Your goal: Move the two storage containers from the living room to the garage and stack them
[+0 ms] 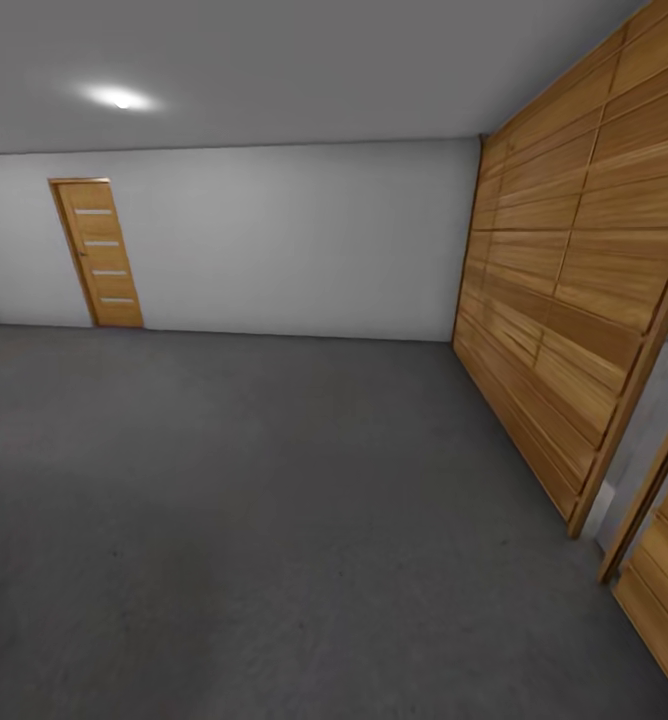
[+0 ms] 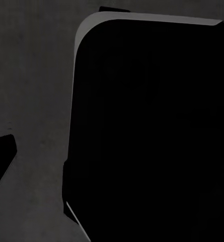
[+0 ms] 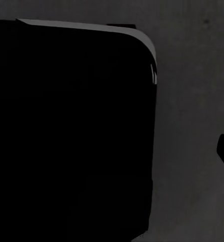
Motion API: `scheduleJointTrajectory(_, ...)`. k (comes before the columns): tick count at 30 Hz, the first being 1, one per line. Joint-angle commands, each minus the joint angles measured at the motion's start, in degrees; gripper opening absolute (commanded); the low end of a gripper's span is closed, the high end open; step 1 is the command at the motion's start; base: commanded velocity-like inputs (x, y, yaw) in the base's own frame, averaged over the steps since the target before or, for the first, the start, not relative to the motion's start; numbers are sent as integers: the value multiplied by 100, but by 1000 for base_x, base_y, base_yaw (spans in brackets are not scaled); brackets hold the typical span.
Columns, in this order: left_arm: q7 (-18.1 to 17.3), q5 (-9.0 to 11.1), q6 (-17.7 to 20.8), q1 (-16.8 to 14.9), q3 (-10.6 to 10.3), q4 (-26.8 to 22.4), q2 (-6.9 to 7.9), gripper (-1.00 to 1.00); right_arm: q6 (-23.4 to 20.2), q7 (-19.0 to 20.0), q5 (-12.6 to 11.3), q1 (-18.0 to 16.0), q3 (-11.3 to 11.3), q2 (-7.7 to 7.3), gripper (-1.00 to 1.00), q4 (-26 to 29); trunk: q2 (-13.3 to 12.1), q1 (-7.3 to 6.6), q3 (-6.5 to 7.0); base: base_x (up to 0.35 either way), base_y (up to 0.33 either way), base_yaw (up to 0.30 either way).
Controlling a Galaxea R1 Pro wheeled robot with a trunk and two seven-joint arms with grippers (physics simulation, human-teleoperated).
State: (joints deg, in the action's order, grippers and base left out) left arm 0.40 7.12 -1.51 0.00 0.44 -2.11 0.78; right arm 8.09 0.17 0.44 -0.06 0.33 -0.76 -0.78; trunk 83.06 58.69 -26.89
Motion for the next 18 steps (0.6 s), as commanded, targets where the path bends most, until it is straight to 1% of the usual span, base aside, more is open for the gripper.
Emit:
scheduleJointTrajectory(1,4,46,-11,0,-1,-3,0,100,28,2,5,-2,4,1,100,-9,2,4,-4,326,0,0)
scheduleJointTrajectory(18,4,48,-22,0,-1,-4,-8,100,26,0,2,-2,11,3,100,-5,2,4,-4,326,0,0)
